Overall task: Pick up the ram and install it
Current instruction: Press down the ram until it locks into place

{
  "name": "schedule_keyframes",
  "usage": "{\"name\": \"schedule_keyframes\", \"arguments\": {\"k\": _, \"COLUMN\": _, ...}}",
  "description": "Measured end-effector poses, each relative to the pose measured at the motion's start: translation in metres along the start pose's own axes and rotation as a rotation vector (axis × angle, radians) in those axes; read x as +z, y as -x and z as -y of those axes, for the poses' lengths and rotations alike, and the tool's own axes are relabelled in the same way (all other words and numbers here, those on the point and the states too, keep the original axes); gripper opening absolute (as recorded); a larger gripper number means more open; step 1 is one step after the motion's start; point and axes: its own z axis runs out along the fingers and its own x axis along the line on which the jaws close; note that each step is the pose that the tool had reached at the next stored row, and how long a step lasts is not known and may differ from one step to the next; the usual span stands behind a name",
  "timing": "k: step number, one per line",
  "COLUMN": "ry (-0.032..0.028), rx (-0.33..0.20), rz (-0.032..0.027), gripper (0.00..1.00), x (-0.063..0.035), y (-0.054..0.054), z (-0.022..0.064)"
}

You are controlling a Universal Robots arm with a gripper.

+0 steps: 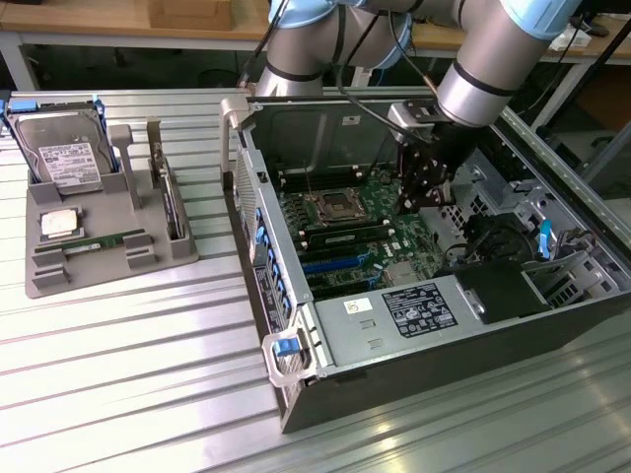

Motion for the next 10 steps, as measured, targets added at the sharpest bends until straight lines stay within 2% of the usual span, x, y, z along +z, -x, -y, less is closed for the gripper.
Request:
{"name": "schedule_keyframes", "arguments": {"k": 2, "ry": 0.0000, "rx": 0.000, "rz": 0.0001, "gripper": 0.10, "x": 0.0064, "y": 0.000, "z": -0.0037}}
{"name": "schedule_keyframes", "arguments": {"k": 6, "ry": 0.0000, "rx": 0.000, "rz": 0.0000, "gripper": 0.10, "x": 0.0230, "y": -0.001, "z": -0.0042}}
{"name": "schedule_keyframes", "arguments": {"k": 10, "ry": 0.0000, "rx": 0.000, "rz": -0.0005, "gripper": 0.10, "x": 0.0333, "y": -0.002, "z": -0.0039}}
